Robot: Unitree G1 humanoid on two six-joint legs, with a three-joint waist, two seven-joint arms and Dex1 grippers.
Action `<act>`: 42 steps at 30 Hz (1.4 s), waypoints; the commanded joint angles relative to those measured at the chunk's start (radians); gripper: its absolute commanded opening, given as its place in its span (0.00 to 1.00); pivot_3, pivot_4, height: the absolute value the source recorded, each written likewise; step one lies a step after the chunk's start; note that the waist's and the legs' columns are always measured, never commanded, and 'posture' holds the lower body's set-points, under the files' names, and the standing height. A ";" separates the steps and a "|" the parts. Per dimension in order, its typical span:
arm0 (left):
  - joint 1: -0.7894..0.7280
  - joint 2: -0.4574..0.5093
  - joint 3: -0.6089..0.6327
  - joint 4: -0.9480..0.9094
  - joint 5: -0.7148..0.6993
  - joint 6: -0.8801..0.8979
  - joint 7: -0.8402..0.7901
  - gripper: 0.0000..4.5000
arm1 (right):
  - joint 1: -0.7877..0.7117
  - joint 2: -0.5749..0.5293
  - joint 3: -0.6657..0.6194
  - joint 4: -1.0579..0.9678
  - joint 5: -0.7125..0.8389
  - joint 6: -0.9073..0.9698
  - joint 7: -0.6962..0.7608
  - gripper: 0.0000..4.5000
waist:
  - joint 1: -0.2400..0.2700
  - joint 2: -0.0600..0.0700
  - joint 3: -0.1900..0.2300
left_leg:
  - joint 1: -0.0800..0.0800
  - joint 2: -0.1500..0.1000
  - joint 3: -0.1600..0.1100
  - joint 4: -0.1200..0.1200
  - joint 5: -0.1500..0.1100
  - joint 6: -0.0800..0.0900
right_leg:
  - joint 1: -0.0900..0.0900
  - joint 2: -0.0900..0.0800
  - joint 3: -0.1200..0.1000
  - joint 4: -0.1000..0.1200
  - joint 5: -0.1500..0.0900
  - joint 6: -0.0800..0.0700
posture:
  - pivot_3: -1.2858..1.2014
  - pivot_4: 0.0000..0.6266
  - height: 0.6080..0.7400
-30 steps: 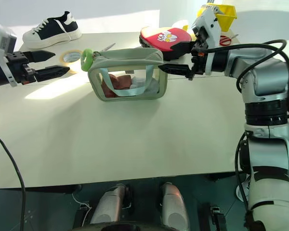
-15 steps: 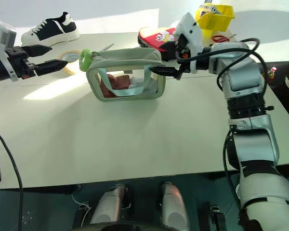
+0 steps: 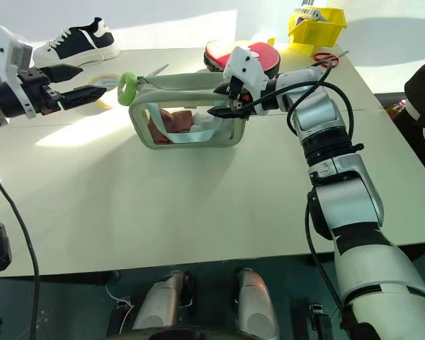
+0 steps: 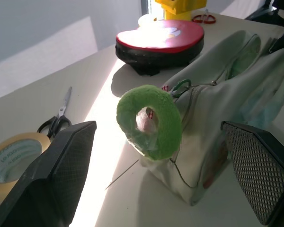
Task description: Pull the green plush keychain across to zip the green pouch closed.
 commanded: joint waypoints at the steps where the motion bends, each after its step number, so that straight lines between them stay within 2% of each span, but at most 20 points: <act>1: -0.026 -0.030 0.037 0.036 0.009 -0.013 0.079 1.00 | -0.005 0.003 -0.011 -0.034 -0.011 -0.023 0.006 0.12 | 0.000 0.000 0.000 | 0.000 0.000 0.000 0.000 0.001 -0.001 | 0.000 0.000 0.000 0.001 0.000 0.000 | 0.52 0.24 1.00; 2: -0.036 -0.048 0.041 0.060 0.013 -0.015 0.109 1.00 | -0.001 0.003 -0.011 -0.043 -0.015 -0.025 0.009 0.01 | 0.000 0.000 0.000 | 0.001 0.000 0.000 0.000 0.001 -0.001 | 0.000 0.000 0.000 0.001 0.000 0.000 | 0.52 0.24 1.00; 8: -0.110 -0.203 0.081 0.249 0.025 -0.081 0.300 1.00 | 0.023 0.003 -0.017 -0.105 -0.019 -0.001 0.015 0.01 | 0.002 0.000 0.000 | 0.001 0.000 -0.002 0.006 0.001 0.000 | 0.000 0.000 0.000 0.009 0.000 0.000 | 0.52 0.24 1.00; 12: -0.124 -0.288 0.056 0.294 0.025 -0.114 0.304 1.00 | 0.035 0.005 -0.021 -0.133 -0.021 0.021 0.003 0.01 | 0.001 0.000 0.000 | 0.001 0.000 -0.001 0.009 -0.002 0.004 | 0.000 0.000 0.000 0.011 0.000 0.000 | 0.52 0.24 1.00; 15: -0.140 -0.307 0.037 0.320 0.041 -0.138 0.285 1.00 | 0.036 0.004 -0.025 -0.143 -0.023 0.035 -0.011 0.01 | 0.000 0.000 0.000 | 0.001 0.000 -0.001 0.009 -0.002 0.003 | 0.000 0.000 0.000 0.011 0.000 0.000 | 0.52 0.24 1.00; 21: -0.176 -0.300 0.056 0.331 0.025 -0.134 0.251 0.37 | 0.035 0.006 -0.030 -0.149 -0.018 0.052 -0.030 0.00 | 0.001 0.000 0.000 | 0.001 0.000 -0.001 0.010 -0.002 0.004 | 0.000 0.000 0.000 0.011 0.000 0.000 | 0.52 0.24 1.00; 24: -0.207 -0.290 0.063 0.335 0.030 -0.142 0.250 0.01 | 0.030 0.009 -0.032 -0.136 -0.023 0.046 -0.047 0.00 | 0.000 0.000 0.000 | 0.001 0.000 -0.001 0.010 -0.002 0.004 | 0.000 0.000 0.000 0.011 0.000 0.000 | 0.52 0.24 1.00; 30: -0.258 -0.304 0.050 0.269 0.011 -0.113 0.219 0.01 | 0.017 0.014 -0.031 -0.113 -0.029 0.033 -0.070 0.00 | 0.001 0.000 0.000 | 0.000 0.000 -0.001 0.010 -0.002 0.004 | 0.000 0.000 0.000 0.011 0.000 0.000 | 0.52 0.24 1.00; 38: -0.223 -0.300 0.056 0.350 0.057 -0.162 0.270 0.01 | 0.024 0.013 -0.030 -0.128 -0.031 0.040 -0.070 0.00 | -0.001 0.000 0.000 | 0.001 0.000 -0.001 0.010 -0.002 0.004 | 0.000 0.000 0.000 0.012 0.000 0.000 | 0.52 0.24 1.00; 41: -0.196 -0.293 0.070 0.394 0.060 -0.179 0.279 0.19 | 0.034 0.007 -0.031 -0.142 -0.030 0.047 -0.069 0.00 | -0.001 0.000 0.000 | 0.001 0.000 -0.001 0.010 -0.002 0.004 | 0.000 0.000 0.000 0.012 0.000 0.000 | 0.52 0.24 1.00; 42: -0.187 -0.294 0.071 0.402 0.060 -0.178 0.282 0.31 | 0.038 0.006 -0.031 -0.148 -0.030 0.051 -0.069 0.00 | -0.001 0.000 0.000 | 0.001 0.000 -0.001 0.010 -0.002 0.004 | 0.000 0.000 0.000 0.012 0.000 0.000 | 0.52 0.24 1.00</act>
